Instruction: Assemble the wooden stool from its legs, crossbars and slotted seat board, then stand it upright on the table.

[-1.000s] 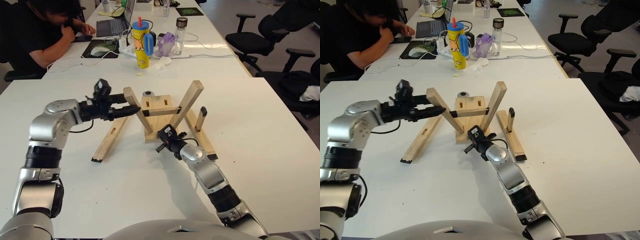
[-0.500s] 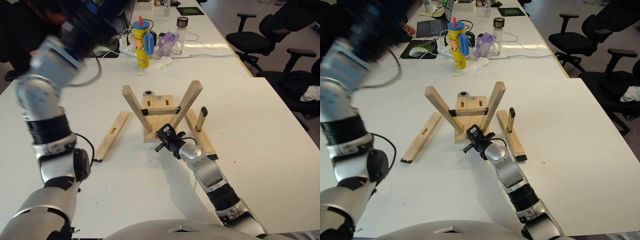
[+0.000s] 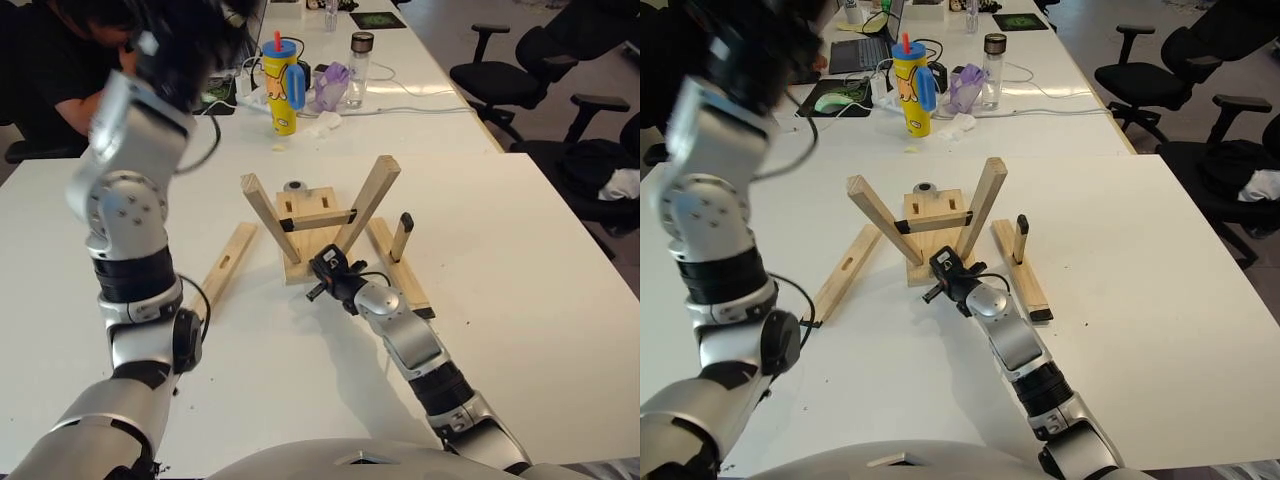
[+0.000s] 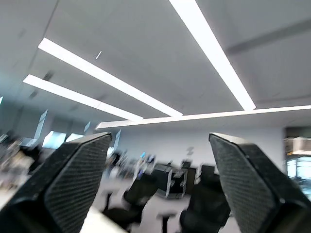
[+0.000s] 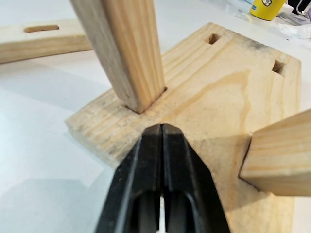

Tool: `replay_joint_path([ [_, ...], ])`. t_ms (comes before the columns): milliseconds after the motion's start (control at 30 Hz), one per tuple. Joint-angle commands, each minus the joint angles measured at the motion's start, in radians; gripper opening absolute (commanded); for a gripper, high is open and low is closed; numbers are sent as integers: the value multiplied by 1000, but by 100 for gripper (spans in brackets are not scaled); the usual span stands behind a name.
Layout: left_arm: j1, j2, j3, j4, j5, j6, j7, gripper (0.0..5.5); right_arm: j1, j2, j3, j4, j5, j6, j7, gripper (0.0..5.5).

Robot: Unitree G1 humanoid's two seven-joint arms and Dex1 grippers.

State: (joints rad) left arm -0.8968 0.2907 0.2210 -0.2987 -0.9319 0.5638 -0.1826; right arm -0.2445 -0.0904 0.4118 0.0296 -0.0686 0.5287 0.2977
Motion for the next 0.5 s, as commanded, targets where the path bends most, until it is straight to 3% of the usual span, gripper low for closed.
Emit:
replay_joint_path([
  [33,451,80,-245,-3,161,224,67,373,94,-23,31,154,-13,109,21,0],
  [133,585,81,-312,-60,281,174,97,373,72,-22,24,160,-13,93,28,0],
  [333,365,-19,-176,-142,417,-148,139,373,31,-6,27,211,-20,53,27,0],
  [500,429,17,-73,-245,521,-254,164,373,-37,35,12,258,-20,-7,11,0],
])
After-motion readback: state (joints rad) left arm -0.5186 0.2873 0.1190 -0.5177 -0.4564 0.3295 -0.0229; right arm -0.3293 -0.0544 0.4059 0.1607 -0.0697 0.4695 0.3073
